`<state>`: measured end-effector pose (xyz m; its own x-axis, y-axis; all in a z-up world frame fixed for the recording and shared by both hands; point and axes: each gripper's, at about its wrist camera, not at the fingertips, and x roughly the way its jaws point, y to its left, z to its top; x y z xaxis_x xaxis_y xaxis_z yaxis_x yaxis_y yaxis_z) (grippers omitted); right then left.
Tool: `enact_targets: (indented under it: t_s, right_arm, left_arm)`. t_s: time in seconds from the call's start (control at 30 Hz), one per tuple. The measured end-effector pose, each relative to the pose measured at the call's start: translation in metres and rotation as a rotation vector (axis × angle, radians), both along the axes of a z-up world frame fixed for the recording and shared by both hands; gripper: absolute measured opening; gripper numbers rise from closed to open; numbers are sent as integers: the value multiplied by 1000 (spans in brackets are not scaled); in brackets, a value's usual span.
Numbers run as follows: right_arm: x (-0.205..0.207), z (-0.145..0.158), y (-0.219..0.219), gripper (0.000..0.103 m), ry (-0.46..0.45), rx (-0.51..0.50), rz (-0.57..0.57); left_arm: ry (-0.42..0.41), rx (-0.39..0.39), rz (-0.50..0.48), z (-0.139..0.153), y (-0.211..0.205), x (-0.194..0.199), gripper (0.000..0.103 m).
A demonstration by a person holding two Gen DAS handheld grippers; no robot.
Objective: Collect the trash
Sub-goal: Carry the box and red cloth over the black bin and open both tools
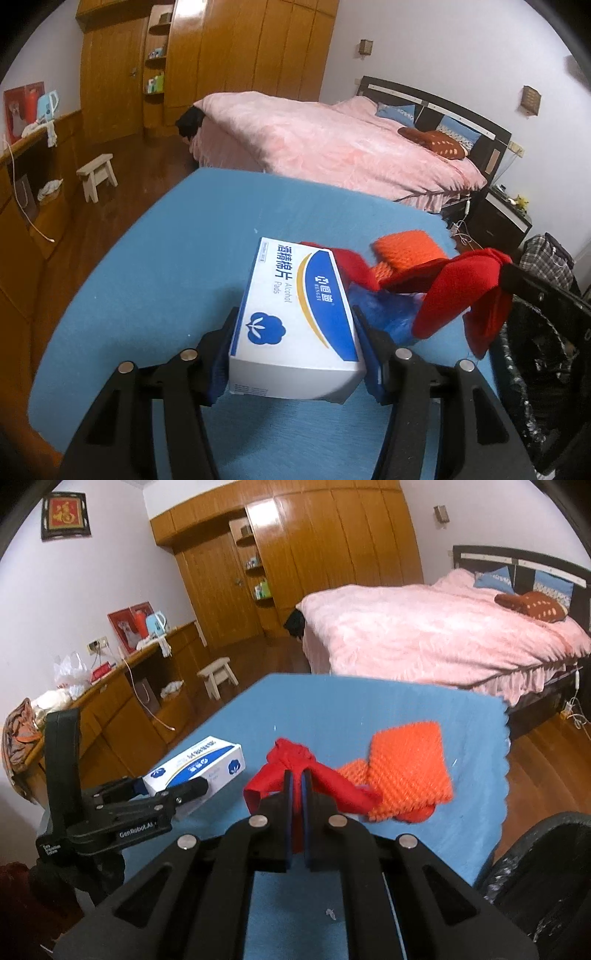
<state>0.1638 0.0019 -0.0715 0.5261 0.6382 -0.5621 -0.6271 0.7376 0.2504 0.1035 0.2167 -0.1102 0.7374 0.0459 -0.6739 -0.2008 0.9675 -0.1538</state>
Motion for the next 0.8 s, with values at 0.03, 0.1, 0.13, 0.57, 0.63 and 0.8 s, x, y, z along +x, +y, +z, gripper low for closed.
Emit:
enact_targets:
  t_s: [0.03,0.1,0.13,0.57,0.63,0.8]
  right_arm:
    - [-1,3,-2,4,-5,4,-1]
    - [-3,11,-8,4,-21,9,-5]
    - [-5,15,-11,4,-30,11,-7]
    - [-28,46,-69,4,-92,34,-83]
    - [-30,48,-79,4,-94,38,-100]
    - [-40,52,-111,4,-104,47,-161]
  left_arm:
    - [-8,-1,-4,5,-2,-1,57]
    - [-22,0,-12,12,-7,-3,57]
    - [-29,1,-17,14,-10,-3,57]
    - [-95,6,-130,49,-68,-2,57]
    - [-99,5,-145,51,-76,-2,57]
    - [-116,6,-200,61,-104,2,57]
